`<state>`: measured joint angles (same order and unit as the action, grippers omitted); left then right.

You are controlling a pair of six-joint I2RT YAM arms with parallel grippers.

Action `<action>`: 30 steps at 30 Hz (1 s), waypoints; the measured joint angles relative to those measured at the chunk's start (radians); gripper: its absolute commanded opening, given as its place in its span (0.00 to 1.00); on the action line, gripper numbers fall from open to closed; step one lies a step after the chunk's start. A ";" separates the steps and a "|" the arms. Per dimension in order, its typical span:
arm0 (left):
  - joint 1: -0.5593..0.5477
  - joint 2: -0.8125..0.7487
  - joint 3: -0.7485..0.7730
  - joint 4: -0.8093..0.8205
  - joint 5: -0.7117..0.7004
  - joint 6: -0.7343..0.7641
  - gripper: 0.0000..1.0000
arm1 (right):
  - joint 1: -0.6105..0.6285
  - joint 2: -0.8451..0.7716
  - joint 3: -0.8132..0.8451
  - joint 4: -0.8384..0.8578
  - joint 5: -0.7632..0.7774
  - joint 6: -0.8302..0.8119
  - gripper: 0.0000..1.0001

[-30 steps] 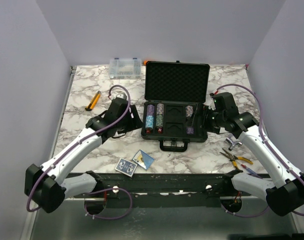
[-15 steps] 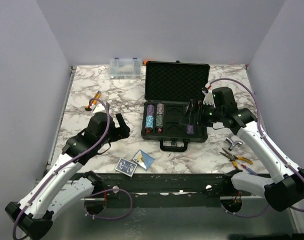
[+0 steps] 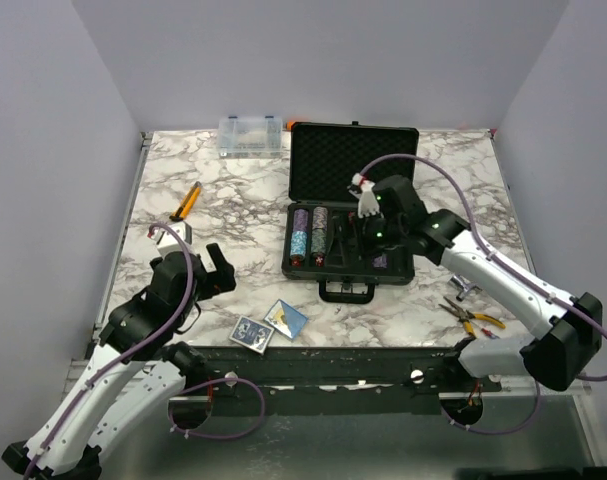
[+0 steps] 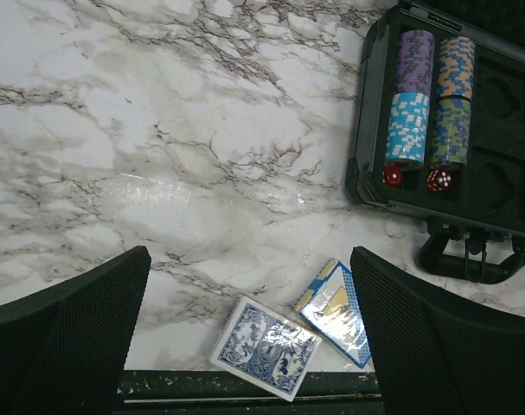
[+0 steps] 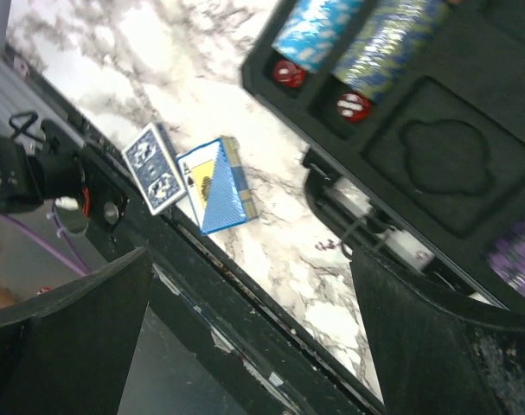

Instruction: Pack up texas hold em set

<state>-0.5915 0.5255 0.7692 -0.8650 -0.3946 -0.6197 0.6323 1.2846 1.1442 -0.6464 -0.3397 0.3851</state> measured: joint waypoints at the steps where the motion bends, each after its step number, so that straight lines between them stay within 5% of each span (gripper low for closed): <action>1: 0.000 -0.011 -0.007 -0.002 -0.005 0.000 0.98 | 0.035 0.017 0.011 0.006 0.015 -0.007 1.00; 8: 0.000 -0.043 -0.017 -0.006 -0.039 0.003 0.98 | 0.219 0.093 0.026 0.072 0.072 -0.076 1.00; 30: 0.000 -0.146 -0.026 -0.013 -0.086 0.003 0.98 | 0.451 0.336 0.012 0.228 0.198 -0.203 1.00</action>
<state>-0.5915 0.3794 0.7437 -0.8783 -0.4805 -0.6170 1.0832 1.6207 1.1564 -0.4183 -0.1417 0.1818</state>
